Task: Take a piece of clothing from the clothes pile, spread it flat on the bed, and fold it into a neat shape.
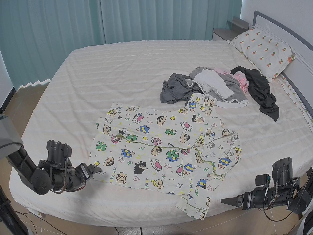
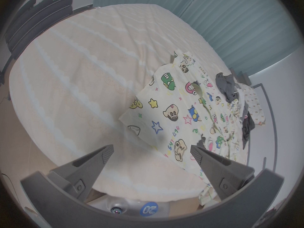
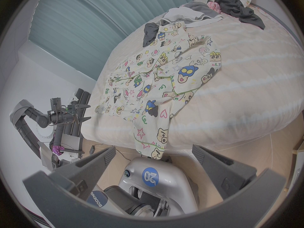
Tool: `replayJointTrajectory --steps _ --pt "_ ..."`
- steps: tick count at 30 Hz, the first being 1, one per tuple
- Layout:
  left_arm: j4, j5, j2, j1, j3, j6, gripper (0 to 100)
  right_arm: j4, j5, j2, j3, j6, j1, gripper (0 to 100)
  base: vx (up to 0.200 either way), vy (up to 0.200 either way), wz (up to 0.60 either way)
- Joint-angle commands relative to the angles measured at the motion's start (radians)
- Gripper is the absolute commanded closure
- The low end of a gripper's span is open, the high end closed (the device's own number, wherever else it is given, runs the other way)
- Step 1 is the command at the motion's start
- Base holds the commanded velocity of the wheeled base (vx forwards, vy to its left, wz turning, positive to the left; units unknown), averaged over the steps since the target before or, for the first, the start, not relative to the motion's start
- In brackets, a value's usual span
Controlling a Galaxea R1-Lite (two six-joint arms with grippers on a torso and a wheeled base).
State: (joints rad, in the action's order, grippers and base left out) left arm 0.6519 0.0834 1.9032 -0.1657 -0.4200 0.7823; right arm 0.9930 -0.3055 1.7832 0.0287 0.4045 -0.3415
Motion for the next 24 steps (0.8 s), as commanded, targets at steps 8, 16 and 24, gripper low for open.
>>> replayJointTrajectory --steps 8,16,24 --pt "0.006 -0.122 0.218 -0.021 -0.137 0.012 0 0.016 0.000 0.024 -0.027 0.002 -0.016 0 0.000 0.000 0.00" --pt "0.003 -0.165 0.244 -0.023 -0.212 0.057 0 0.015 0.000 0.024 -0.027 0.004 -0.027 0 0.000 0.000 0.00" --pt "-0.002 -0.183 0.261 -0.021 -0.212 0.051 100 0.021 -0.001 0.079 -0.020 0.007 -0.088 0 0.000 0.000 0.00"
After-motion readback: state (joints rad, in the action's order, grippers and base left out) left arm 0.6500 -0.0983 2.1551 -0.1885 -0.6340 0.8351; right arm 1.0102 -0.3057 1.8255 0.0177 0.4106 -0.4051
